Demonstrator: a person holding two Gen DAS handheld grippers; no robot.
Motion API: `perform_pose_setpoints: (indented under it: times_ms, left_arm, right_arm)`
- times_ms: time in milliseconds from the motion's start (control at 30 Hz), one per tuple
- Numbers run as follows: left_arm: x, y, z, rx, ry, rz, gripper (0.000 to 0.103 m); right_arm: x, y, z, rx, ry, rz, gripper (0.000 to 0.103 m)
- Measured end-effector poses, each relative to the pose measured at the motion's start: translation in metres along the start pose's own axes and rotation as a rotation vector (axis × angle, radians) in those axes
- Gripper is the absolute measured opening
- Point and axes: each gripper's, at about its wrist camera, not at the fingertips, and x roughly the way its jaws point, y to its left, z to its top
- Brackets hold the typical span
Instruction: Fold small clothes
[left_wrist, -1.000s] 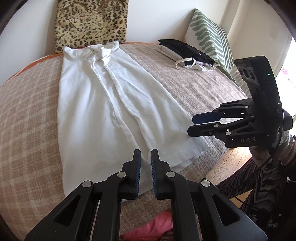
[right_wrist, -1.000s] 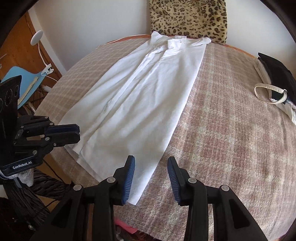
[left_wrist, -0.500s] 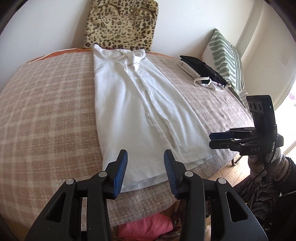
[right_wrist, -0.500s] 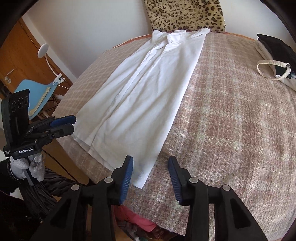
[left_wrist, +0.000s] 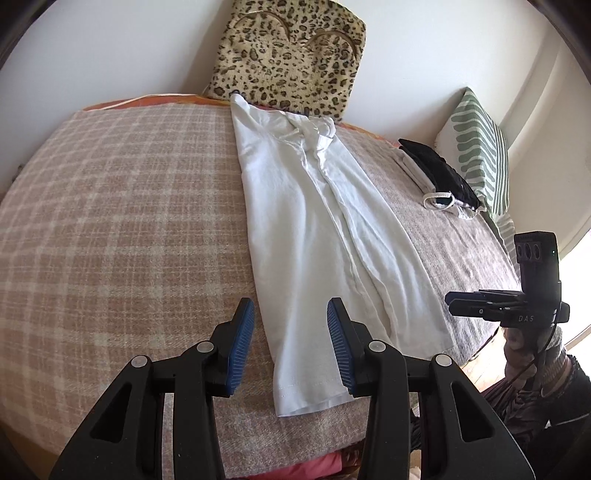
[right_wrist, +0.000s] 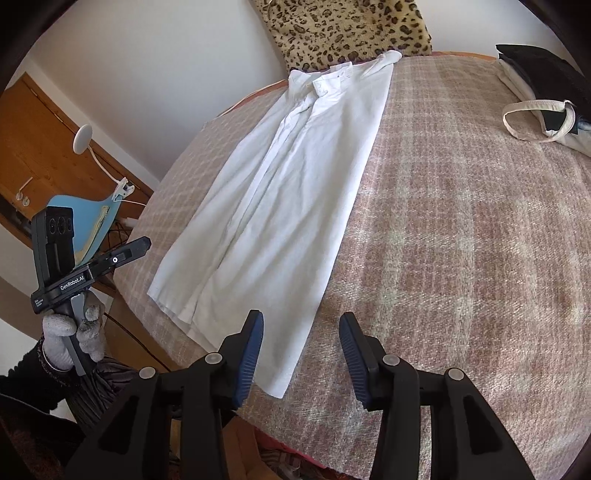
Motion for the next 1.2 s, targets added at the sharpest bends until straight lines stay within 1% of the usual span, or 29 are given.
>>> perform_pose_setpoints:
  times_ms: [133, 267, 367, 433, 533, 600, 633, 700, 733, 800, 833, 867, 933, 1000, 1100, 1133, 1200]
  left_arm:
    - [0.0, 0.002, 0.042, 0.032, -0.03, 0.011, 0.039]
    - [0.014, 0.003, 0.1, 0.066, -0.044, -0.005, 0.039]
    - [0.031, 0.001, 0.145, 0.082, -0.054, -0.026, 0.039]
    - [0.044, 0.0, 0.173, 0.083, -0.072, -0.02, 0.039]
    - [0.066, -0.001, 0.207, 0.076, -0.092, -0.024, 0.039]
    - [0.083, -0.003, 0.224, 0.086, -0.094, -0.041, 0.04]
    - [0.093, -0.004, 0.232, 0.088, -0.094, -0.039, 0.043]
    - [0.113, -0.008, 0.248, 0.098, -0.094, -0.05, 0.045]
    - [0.126, -0.011, 0.256, 0.107, -0.08, -0.064, 0.05]
    - [0.152, -0.017, 0.27, 0.118, -0.059, -0.069, 0.053]
    - [0.166, -0.018, 0.276, 0.116, -0.049, -0.069, 0.053]
    - [0.181, -0.021, 0.282, 0.121, -0.027, -0.079, 0.053]
    - [0.21, -0.026, 0.292, 0.142, 0.019, -0.074, 0.053]
    - [0.234, -0.029, 0.299, 0.158, 0.046, -0.058, 0.053]
    - [0.266, -0.027, 0.306, 0.178, 0.093, -0.011, 0.053]
    - [0.274, -0.023, 0.308, 0.166, 0.098, -0.001, 0.053]
    - [0.288, -0.013, 0.31, 0.107, 0.123, -0.018, 0.053]
  right_arm:
    - [-0.005, 0.009, 0.008, -0.04, -0.023, -0.03, 0.046]
    - [-0.005, 0.01, 0.025, -0.056, -0.033, -0.068, 0.046]
    - [-0.007, 0.005, 0.038, -0.042, -0.049, -0.092, 0.046]
    - [-0.009, 0.001, 0.05, -0.02, -0.053, -0.069, 0.046]
    - [-0.013, -0.005, 0.073, -0.008, -0.066, -0.054, 0.046]
    - [-0.016, -0.009, 0.093, -0.025, -0.078, -0.071, 0.046]
    - [-0.017, -0.011, 0.105, -0.038, -0.089, -0.087, 0.046]
    - [-0.018, -0.016, 0.129, -0.072, -0.123, -0.126, 0.046]
    - [-0.016, -0.02, 0.14, -0.086, -0.137, -0.14, 0.046]
    - [-0.009, -0.029, 0.161, -0.097, -0.15, -0.147, 0.046]
    - [-0.003, -0.035, 0.169, -0.094, -0.152, -0.151, 0.046]
    - [0.005, -0.04, 0.176, -0.092, -0.151, -0.153, 0.046]
    - [0.022, -0.05, 0.184, -0.084, -0.136, -0.154, 0.046]
    - [0.037, -0.06, 0.19, -0.077, -0.114, -0.142, 0.046]
    - [0.05, -0.078, 0.204, -0.042, -0.119, -0.126, 0.046]
    - [0.054, -0.083, 0.21, -0.028, -0.126, -0.123, 0.046]
    - [0.061, -0.092, 0.221, -0.009, -0.135, -0.115, 0.046]
